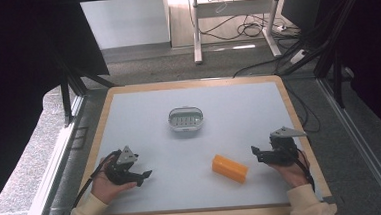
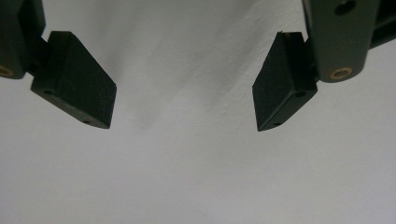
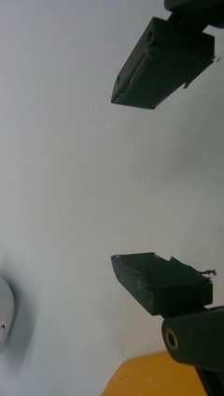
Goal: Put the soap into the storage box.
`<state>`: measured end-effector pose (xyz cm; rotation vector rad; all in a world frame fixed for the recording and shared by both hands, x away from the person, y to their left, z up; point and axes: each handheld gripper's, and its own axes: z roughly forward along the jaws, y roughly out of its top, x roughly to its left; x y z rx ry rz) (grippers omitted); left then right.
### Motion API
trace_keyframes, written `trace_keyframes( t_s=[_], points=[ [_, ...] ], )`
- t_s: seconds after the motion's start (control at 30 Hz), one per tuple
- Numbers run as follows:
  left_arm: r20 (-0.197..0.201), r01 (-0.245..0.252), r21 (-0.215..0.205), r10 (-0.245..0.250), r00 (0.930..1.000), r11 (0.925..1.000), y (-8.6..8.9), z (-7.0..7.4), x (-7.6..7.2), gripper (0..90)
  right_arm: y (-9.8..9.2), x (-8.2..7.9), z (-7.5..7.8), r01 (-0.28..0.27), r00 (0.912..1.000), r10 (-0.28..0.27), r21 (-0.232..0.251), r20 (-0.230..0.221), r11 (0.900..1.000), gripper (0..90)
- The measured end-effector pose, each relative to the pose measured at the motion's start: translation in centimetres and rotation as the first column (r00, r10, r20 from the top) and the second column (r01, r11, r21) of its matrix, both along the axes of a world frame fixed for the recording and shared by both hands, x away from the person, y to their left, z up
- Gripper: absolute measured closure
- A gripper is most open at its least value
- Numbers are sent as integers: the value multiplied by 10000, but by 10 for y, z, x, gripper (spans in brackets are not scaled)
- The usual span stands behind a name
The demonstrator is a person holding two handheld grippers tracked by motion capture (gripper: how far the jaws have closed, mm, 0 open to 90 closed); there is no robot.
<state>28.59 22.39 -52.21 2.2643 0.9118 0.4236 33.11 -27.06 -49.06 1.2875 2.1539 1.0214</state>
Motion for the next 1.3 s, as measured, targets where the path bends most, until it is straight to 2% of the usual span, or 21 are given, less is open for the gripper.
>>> trace_keyframes(
  t_s=[0.13, 0.23, 0.5, 0.7, 0.87, 1.1, 1.3],
  points=[
    [-5, -36, -7, 36, 10000, 10000, 0, 0, -1, 215, -2, -1, 1, 20, 10000, -21, 84, 36, 10000, 193],
    [-64, 37, -1, -37, 10000, 10000, -1, 0, -1, 214, -2, -3, 4, -168, 9998, 170, -193, 94, 9997, 190],
    [-107, 59, 49, -58, 9999, 10000, 0, -1, -1, 212, -2, -2, 8, -446, 9990, 446, -101, -15, 9990, 192],
    [-100, 82, 202, -80, 9999, 9998, 0, -1, -1, 211, 3, -4, 11, -663, 9977, 664, -113, 92, 9977, 192],
    [-97, 154, 264, -152, 9998, 9995, 0, -1, -1, 211, 9, -7, 18, -854, 9962, 858, -255, 170, 9960, 192],
    [-172, 218, 242, -213, 9996, 9995, 0, -1, -1, 209, 15, -5, 24, -1067, 9943, 1068, -288, 44, 9939, 192],
    [-270, 238, 148, -234, 9994, 9996, 1, -2, 0, 209, 21, -8, 34, -1160, 9932, 1161, -547, -19, 9917, 191]
  ],
)
